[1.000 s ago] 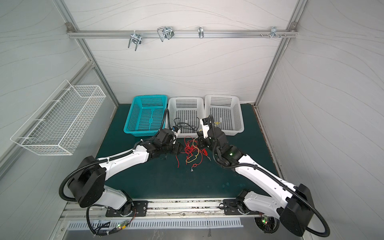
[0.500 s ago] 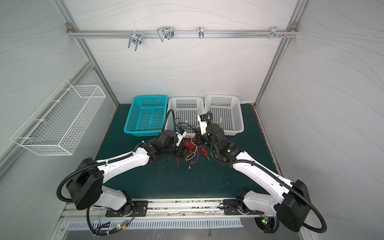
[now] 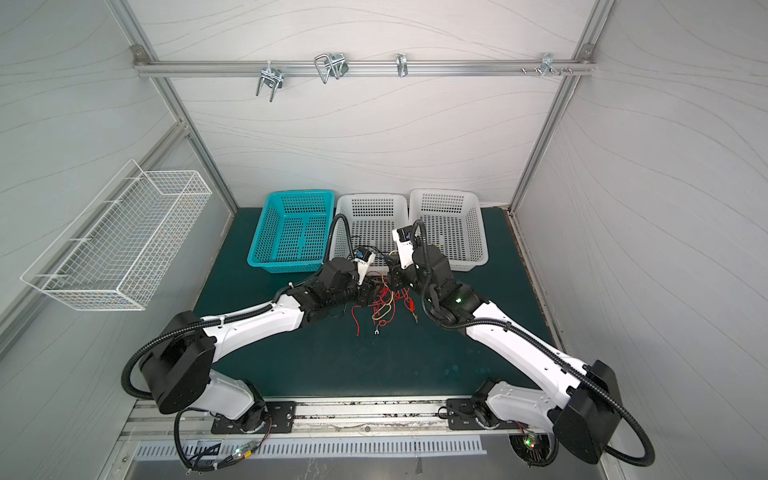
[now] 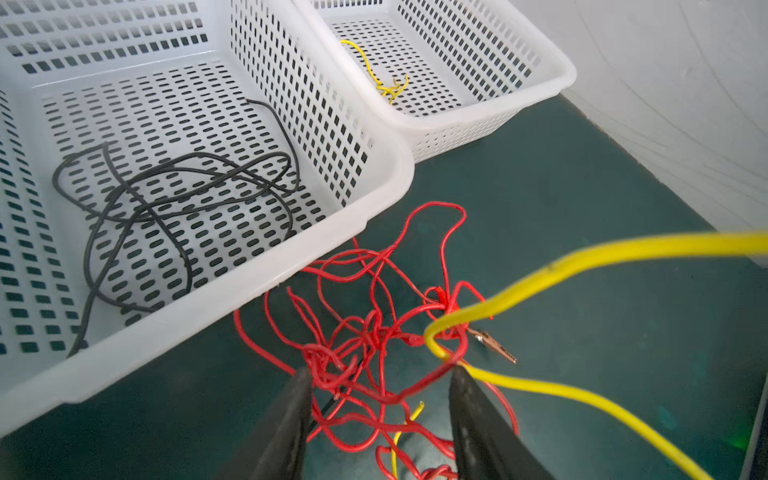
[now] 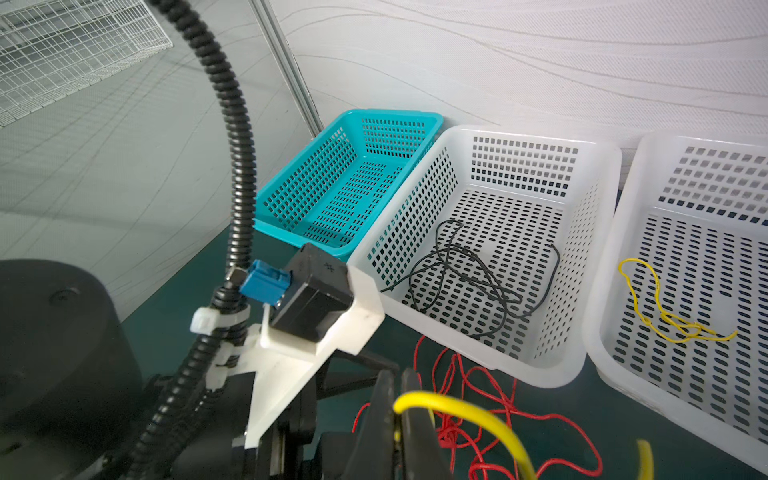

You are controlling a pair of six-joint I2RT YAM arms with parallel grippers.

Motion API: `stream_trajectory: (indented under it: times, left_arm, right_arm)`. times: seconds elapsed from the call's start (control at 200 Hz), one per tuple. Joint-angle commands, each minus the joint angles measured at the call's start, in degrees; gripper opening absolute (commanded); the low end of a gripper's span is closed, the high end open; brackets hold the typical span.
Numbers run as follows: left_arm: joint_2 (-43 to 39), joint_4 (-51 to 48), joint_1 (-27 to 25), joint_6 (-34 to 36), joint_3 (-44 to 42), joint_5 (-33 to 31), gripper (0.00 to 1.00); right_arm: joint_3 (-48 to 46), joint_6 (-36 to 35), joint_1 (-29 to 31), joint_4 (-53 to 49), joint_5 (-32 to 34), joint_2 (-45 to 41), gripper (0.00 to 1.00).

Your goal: Untangle the cables

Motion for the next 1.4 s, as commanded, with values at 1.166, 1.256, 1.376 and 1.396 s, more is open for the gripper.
stream_trajectory:
  times: [1.166, 1.256, 1.376, 1.396]
  left_arm:
    - [-4.6, -7.9, -0.6, 2.4, 3.2, 5.3, 0.00]
    - [-6.8, -9.6, -0.6, 2.7, 2.7, 5.5, 0.00]
    - [-9.9, -10.3, -0.6, 3.0, 1.0, 4.9, 0.00]
    - [-10.4, -10.4, -0.6, 2.9, 0.7, 4.6, 0.00]
  right_arm:
    - [6.1, 4.5, -6.3, -0.8, 15.5, 8.0, 0.00]
    - [5.1, 6.8, -9.4, -1.1, 17.5, 8.7, 0.00]
    - [3.5, 8.0, -12.8, -1.6, 19.9, 8.1, 0.00]
    - [3.1, 8.2, -13.3, -1.7, 20.2, 7.9, 0.00]
